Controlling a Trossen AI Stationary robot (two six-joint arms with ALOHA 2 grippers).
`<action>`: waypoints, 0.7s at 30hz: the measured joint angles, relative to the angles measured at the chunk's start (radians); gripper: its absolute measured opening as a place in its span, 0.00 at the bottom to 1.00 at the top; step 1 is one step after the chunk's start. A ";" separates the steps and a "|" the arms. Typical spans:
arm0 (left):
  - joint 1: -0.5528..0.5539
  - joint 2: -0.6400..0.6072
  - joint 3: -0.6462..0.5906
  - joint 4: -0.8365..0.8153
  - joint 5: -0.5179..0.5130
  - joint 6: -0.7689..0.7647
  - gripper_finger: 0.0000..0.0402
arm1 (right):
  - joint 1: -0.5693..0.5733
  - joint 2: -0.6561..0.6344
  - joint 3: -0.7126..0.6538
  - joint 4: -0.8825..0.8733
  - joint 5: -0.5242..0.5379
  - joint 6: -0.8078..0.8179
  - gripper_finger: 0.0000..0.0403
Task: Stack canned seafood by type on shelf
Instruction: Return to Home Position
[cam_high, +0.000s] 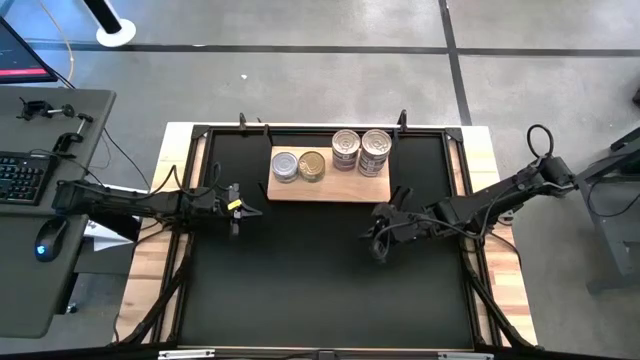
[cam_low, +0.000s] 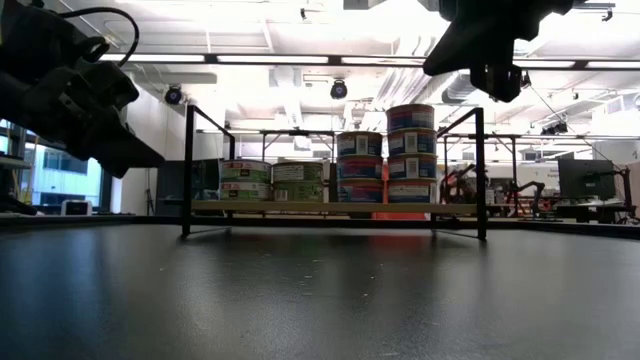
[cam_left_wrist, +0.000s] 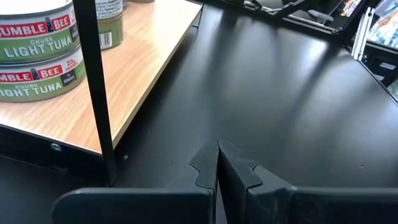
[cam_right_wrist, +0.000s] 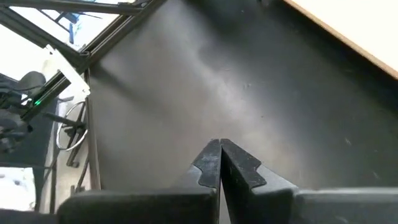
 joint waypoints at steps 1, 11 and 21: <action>0.000 0.000 0.000 0.002 0.000 0.000 0.00 | 0.000 0.000 0.000 0.001 -0.003 -0.003 0.00; -0.001 -0.148 0.002 -0.076 0.001 0.001 0.00 | -0.005 -0.014 0.000 0.069 -0.092 -0.081 0.00; 0.052 -0.445 0.000 -0.082 0.002 0.002 0.00 | -0.048 -0.130 -0.033 0.145 -0.137 -0.165 0.00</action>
